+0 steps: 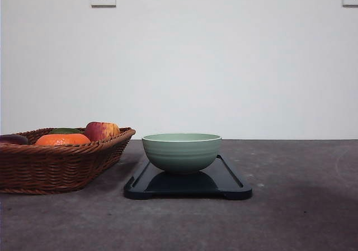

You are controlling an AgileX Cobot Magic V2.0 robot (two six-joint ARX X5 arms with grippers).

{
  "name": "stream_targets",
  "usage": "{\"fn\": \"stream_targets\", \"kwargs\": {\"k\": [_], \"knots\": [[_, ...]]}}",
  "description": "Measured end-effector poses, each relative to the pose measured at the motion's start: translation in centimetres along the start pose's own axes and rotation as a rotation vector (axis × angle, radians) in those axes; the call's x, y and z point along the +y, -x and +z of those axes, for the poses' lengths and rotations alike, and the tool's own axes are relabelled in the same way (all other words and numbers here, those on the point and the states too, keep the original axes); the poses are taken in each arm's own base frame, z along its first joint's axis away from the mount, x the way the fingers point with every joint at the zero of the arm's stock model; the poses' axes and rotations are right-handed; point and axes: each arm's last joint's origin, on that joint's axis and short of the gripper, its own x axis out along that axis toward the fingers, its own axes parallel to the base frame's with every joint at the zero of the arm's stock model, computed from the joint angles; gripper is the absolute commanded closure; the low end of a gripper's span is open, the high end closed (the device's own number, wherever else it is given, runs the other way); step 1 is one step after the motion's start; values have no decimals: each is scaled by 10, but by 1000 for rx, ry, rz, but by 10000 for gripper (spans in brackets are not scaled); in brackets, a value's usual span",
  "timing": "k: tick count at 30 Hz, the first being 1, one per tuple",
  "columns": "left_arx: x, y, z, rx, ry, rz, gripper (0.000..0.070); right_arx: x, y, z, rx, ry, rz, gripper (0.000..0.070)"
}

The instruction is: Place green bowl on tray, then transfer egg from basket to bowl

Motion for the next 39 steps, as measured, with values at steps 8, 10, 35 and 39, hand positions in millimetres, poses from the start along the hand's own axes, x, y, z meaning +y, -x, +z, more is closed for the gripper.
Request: {"fn": "stream_targets", "kwargs": {"k": [8,10,35,39], "knots": [[0,0,0,0,0,0,700,0,0,0,0,0,0,685],[0,0,0,0,0,0,700,0,0,0,0,0,0,685],[0,0,0,0,0,0,700,0,0,0,0,0,0,685],[0,0,0,0,0,0,700,0,0,0,0,0,0,685]]}}
